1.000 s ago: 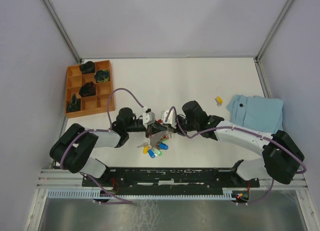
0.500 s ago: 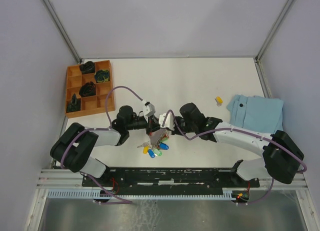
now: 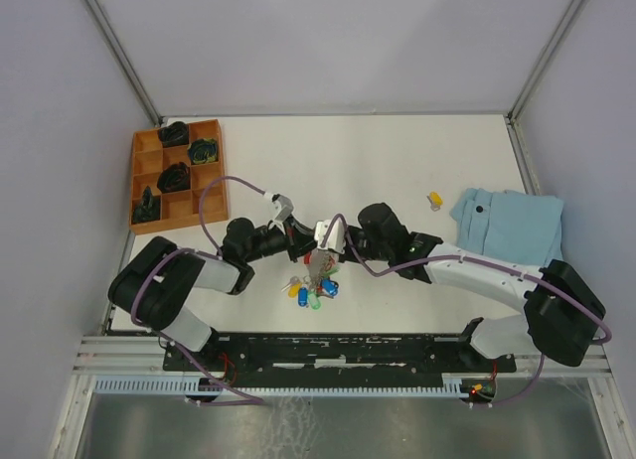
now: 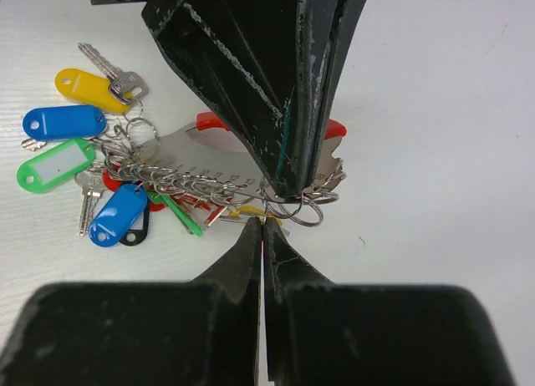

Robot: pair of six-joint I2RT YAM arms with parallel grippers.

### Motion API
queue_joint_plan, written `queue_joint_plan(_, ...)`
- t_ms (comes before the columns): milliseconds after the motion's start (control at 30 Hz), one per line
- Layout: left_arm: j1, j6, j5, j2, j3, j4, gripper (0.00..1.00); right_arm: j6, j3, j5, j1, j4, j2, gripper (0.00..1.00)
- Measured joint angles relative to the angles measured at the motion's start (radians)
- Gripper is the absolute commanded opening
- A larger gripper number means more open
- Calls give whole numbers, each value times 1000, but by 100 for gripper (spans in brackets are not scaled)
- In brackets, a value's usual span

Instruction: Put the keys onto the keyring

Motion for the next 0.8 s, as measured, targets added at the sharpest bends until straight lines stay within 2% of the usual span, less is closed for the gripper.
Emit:
queue_joint_plan(200,0,-74,-21,55,-28,137,15,-1,0,14,0,0,-10,1)
queue_joint_plan(300,3,-74,-21,55,-48,151,30,-11,8,14,0,-27,-10,1)
queue_joint_plan(333,5,-71,-20,54,-52,148,31,-13,14,13,-1,-38,-10,1)
queue_joint_plan(600,20,86,-8,-84,-55,-39,42,-70,116,-24,-9,-179,-10,1)
queue_joint_plan(800,20,227,52,-111,-47,-134,44,-104,165,-63,-9,-256,-10,1)
